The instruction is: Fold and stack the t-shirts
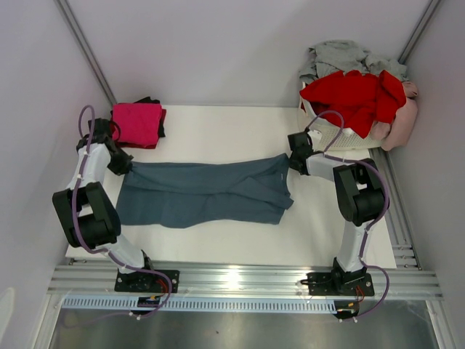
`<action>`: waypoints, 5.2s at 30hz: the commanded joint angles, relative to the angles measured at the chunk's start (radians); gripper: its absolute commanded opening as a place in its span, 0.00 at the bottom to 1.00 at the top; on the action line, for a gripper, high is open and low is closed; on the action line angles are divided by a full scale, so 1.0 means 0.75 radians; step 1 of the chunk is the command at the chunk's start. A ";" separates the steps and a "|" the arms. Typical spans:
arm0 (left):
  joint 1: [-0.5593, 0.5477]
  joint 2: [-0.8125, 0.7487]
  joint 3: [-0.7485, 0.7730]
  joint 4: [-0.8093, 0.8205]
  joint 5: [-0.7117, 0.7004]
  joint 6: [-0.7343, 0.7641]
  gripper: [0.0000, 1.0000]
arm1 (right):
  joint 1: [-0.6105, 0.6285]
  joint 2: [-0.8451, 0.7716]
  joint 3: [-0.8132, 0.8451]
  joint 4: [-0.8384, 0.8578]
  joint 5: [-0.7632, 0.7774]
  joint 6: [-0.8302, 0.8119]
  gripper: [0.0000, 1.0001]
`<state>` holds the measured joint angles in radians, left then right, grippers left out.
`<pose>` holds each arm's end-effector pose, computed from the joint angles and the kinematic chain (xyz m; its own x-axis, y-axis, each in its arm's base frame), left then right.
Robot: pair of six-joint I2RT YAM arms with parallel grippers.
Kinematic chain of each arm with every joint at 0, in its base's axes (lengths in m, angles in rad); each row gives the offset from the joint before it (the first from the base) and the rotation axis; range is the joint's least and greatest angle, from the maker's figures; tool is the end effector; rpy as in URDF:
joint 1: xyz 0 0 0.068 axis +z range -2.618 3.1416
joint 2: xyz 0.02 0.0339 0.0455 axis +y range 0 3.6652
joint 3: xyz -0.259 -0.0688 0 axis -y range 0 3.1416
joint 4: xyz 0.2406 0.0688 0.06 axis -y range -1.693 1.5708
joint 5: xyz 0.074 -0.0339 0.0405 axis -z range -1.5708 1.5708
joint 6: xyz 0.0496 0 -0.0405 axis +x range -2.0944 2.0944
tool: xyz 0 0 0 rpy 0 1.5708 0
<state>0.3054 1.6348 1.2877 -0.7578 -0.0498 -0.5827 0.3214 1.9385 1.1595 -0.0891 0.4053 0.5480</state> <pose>0.3223 0.1042 0.2362 -0.5345 -0.7448 -0.3996 -0.7374 0.6419 -0.2101 0.3893 0.1090 0.1376 -0.6433 0.2904 -0.7084 0.3358 0.9385 0.0799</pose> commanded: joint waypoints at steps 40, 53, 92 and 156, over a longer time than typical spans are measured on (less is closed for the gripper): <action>0.000 -0.026 -0.036 0.035 -0.097 0.004 0.01 | -0.044 0.087 0.068 -0.122 -0.138 0.116 0.00; 0.010 -0.004 -0.025 0.037 -0.116 0.010 0.01 | -0.130 0.123 0.192 -0.254 -0.174 0.069 0.00; -0.057 0.119 -0.134 0.301 0.508 0.008 0.48 | 0.214 -0.083 0.107 0.078 -0.853 -0.179 0.32; 0.063 0.553 0.429 -0.176 0.304 0.118 0.31 | 0.355 -0.613 -0.259 -0.186 -0.671 -0.144 0.34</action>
<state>0.3500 2.1246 1.6310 -0.8696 0.1982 -0.5049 0.5888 1.4811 0.9352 -0.2554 -0.0872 0.4473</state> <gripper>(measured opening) 0.302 0.337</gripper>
